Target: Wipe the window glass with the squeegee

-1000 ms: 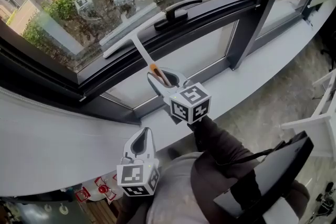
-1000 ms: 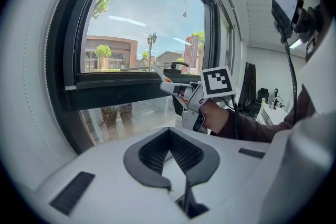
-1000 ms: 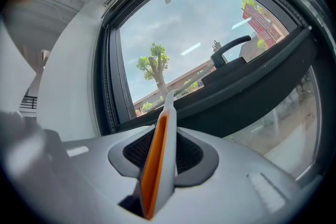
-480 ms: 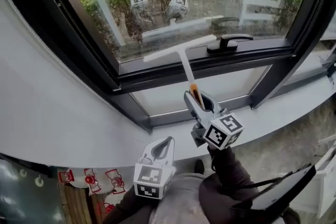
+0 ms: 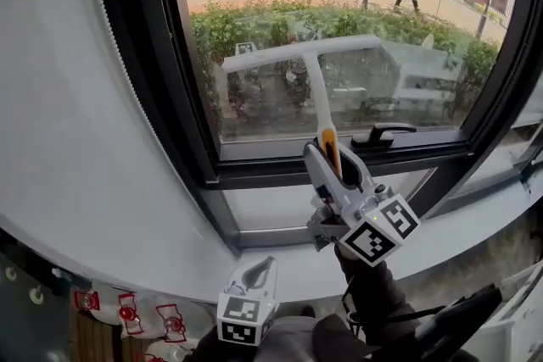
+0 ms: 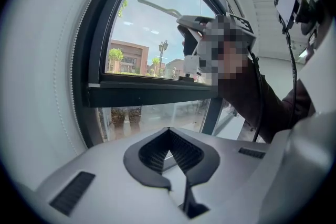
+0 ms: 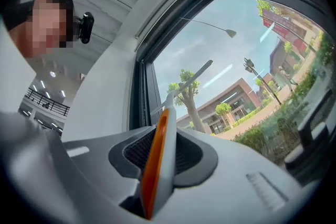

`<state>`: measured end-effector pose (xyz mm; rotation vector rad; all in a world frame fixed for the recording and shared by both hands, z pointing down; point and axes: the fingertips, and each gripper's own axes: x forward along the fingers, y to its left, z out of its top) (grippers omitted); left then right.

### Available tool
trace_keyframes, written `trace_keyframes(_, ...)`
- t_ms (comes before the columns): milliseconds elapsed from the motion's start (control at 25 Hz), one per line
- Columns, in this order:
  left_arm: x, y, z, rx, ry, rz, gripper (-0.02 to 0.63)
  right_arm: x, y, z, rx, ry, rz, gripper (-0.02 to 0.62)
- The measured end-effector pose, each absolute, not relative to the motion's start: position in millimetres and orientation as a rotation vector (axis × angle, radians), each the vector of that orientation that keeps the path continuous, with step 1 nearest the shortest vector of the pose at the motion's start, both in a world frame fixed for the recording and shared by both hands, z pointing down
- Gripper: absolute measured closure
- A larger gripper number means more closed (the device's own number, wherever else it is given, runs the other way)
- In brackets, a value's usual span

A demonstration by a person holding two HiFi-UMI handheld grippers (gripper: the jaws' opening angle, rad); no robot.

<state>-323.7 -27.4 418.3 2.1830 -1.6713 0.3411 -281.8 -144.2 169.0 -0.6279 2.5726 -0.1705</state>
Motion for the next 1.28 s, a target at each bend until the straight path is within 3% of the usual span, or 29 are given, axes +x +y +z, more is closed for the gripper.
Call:
trace_keyframes(480,-365.3,-22.5,414.4,2.082,-1.787,0.29,0.606,-327.2,-156.9,100.6,-0.488,2.475,-0.15,0.512)
trace_keyframes(1280,-374.4,-15.1,408.3,2.073,-1.816,0.287,0.606,-359.5,-182.9,110.5,-0.511,2.496,-0.212,0.52)
